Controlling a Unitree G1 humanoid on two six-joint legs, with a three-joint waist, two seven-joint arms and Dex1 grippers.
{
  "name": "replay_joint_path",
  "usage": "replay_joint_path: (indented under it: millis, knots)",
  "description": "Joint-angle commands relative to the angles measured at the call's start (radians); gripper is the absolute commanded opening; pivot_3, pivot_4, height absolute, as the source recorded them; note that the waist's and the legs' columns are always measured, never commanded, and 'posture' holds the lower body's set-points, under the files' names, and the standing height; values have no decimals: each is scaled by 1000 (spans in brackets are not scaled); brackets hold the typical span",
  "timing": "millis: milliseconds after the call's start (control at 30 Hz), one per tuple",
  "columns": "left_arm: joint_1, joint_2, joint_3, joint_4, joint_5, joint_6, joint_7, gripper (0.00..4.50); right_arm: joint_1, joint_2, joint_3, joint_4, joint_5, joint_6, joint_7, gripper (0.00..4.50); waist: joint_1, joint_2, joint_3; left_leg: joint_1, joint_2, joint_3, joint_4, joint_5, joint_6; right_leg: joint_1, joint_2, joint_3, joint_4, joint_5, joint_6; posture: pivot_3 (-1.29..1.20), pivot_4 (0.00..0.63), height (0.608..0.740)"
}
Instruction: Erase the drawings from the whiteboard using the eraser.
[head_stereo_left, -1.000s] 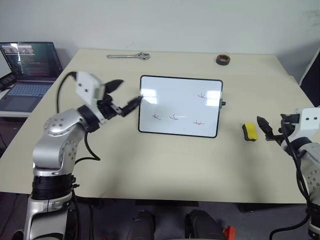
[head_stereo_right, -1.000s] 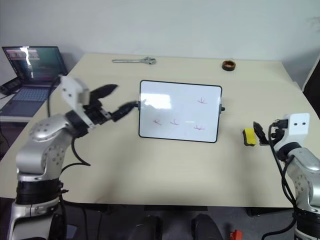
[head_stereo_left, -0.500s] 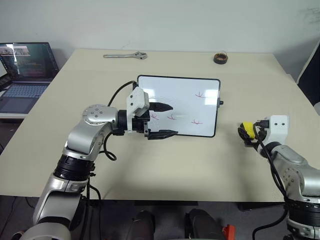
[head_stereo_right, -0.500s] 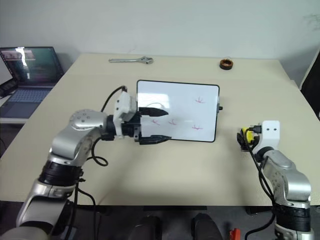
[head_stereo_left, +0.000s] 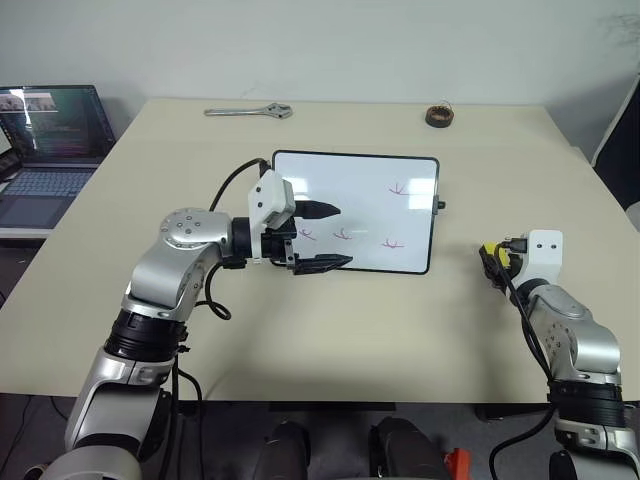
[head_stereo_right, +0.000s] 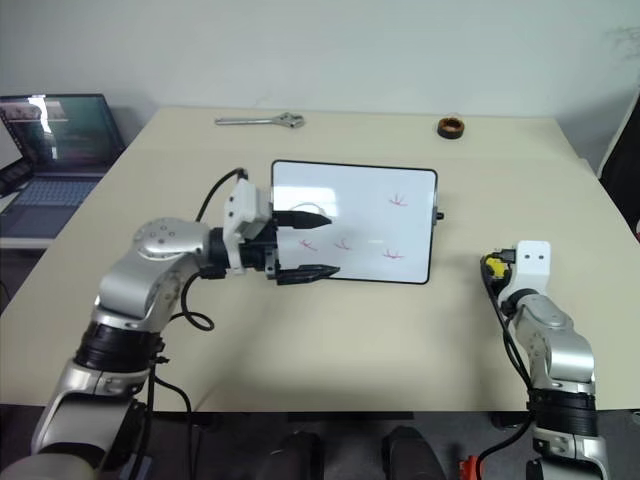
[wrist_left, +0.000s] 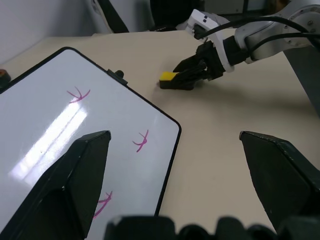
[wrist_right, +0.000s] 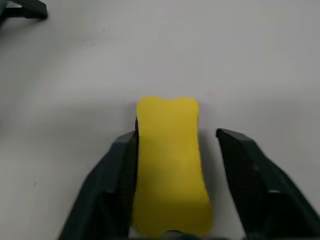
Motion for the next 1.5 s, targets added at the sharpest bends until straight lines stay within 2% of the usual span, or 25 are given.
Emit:
replay_joint_path:
  millis: [33,67,100,200,333,500,667,800,967,1200,1400,1500]
  knots:
    - [22,17,40,-50,-7,15,24,4500,-25,4,1,-15,-14,-19,4,1387,-1,0,0,0,0,0,0,0,0,0,0,0,0,0,0,0,150,740]
    - [30,18,47,-53,-11,23,32,4500,-26,5,0,-18,-15,-18,4,1135,-1,0,0,0,0,0,0,0,0,0,0,0,0,0,0,0,150,740]
    - [39,19,55,-54,-13,31,44,4500,-27,6,-1,-21,-16,-17,5,1102,-1,0,0,0,0,0,0,0,0,0,0,0,0,0,0,0,150,740]
    - [62,21,81,-55,-6,44,89,4500,-22,4,-2,-51,-17,-13,8,1102,-1,0,0,0,0,-1,0,0,0,0,0,0,0,0,0,0,150,740]
    - [102,25,119,-50,73,69,252,4500,-20,-1,30,-206,-1,-30,51,1102,-3,1,1,0,1,0,0,0,0,0,0,0,0,0,0,0,150,740]
    - [93,-12,123,-71,80,113,337,4500,-122,21,125,-262,-62,-51,39,1102,-4,1,1,0,1,-1,0,0,0,0,0,0,0,0,0,0,150,740]
    - [83,-26,108,-85,75,123,335,4500,-291,72,259,-129,-153,-117,44,1102,-5,1,1,0,1,-1,0,0,0,0,-1,-1,0,0,0,0,150,740]
    - [79,-32,92,-84,81,112,324,4500,-367,107,312,-2,-207,-182,52,1102,-5,1,1,-1,1,-1,0,0,0,-1,-1,-1,0,0,0,0,150,740]
    - [84,-35,85,-91,82,106,318,4500,-358,102,374,57,-257,-211,107,1102,1,1,1,-2,1,-1,0,0,0,-1,-3,-1,0,0,0,0,150,740]
    - [89,-34,88,-80,83,94,314,4500,-275,49,413,-11,-288,-164,199,1102,0,1,1,0,1,-2,1,0,0,0,-3,-2,0,0,0,0,150,740]
    - [86,-49,76,-69,88,79,311,4500,-335,80,347,48,-339,-205,82,1102,-3,1,1,1,1,-2,1,0,0,0,-3,-1,1,0,0,0,150,740]
    - [86,-51,73,-65,90,73,310,4500,-343,80,351,67,-343,-205,90,1102,-3,1,1,0,1,-2,1,0,0,1,-3,-2,2,0,0,0,150,740]
